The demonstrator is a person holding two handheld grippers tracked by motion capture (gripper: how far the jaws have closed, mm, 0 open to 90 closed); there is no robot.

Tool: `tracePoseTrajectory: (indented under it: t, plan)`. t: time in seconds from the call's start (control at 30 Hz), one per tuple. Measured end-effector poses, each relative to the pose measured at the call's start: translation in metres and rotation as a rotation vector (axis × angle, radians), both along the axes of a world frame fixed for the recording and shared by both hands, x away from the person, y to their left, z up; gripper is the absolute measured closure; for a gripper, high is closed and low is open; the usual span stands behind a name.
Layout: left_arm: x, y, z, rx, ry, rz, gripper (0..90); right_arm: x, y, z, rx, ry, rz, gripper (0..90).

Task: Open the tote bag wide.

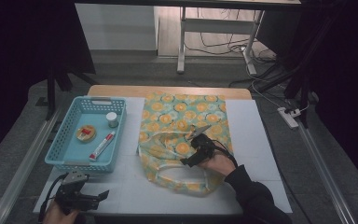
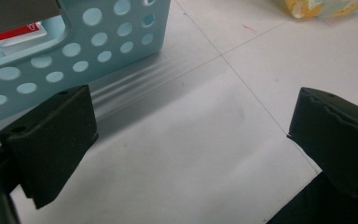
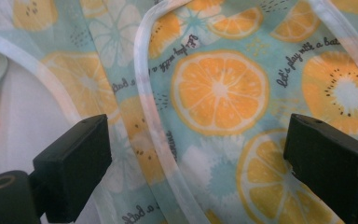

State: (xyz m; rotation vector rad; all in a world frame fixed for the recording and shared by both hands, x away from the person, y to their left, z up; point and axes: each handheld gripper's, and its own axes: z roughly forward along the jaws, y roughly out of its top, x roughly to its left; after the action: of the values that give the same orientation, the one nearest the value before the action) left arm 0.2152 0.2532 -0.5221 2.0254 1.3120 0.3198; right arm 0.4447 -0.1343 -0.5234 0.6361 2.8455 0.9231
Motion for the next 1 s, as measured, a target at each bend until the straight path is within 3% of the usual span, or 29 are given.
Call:
tracePoseTrajectory:
  t: [0.1, 0.2, 0.37, 0.4, 0.47, 0.67, 0.8, 0.93, 1.0]
  plan:
    - [0.0, 0.0, 0.0, 0.0, 0.001, 0.0, 1.1, -0.006, 0.001, -0.002, -0.042, -0.067, 0.037, 9.6]
    - [0.0, 0.0, 0.0, 0.001, 0.001, 0.0, 1.1, -0.008, 0.0, -0.001, -0.04, -0.07, 0.037, 16.4]
    - [0.0, 0.0, 0.0, 0.003, 0.0, 0.001, 1.2, -0.01, -0.002, 0.006, -0.054, -0.067, 0.071, 45.7]
    - [0.0, -0.001, 0.0, 0.003, 0.0, 0.0, 1.2, -0.01, -0.002, 0.006, -0.054, -0.067, 0.071, 45.7]
    - [0.0, -0.001, 0.0, 0.004, 0.001, 0.0, 1.2, -0.013, -0.001, 0.008, -0.061, -0.06, 0.09, 59.5]
    - [0.0, -0.001, 0.0, 0.006, 0.001, -0.001, 1.3, -0.016, -0.001, 0.01, -0.067, -0.042, 0.1, 83.5]
    - [0.0, -0.001, 0.0, 0.007, 0.002, -0.004, 1.4, -0.014, -0.003, 0.009, -0.048, -0.016, 0.085, 89.9]
    - [0.0, -0.001, 0.0, 0.007, 0.002, -0.006, 1.4, -0.008, -0.008, 0.008, 0.0, 0.046, 0.071, 90.0]
    - [0.0, -0.001, 0.0, 0.005, 0.001, -0.004, 1.4, -0.006, -0.01, 0.009, 0.024, 0.056, 0.07, 90.0]
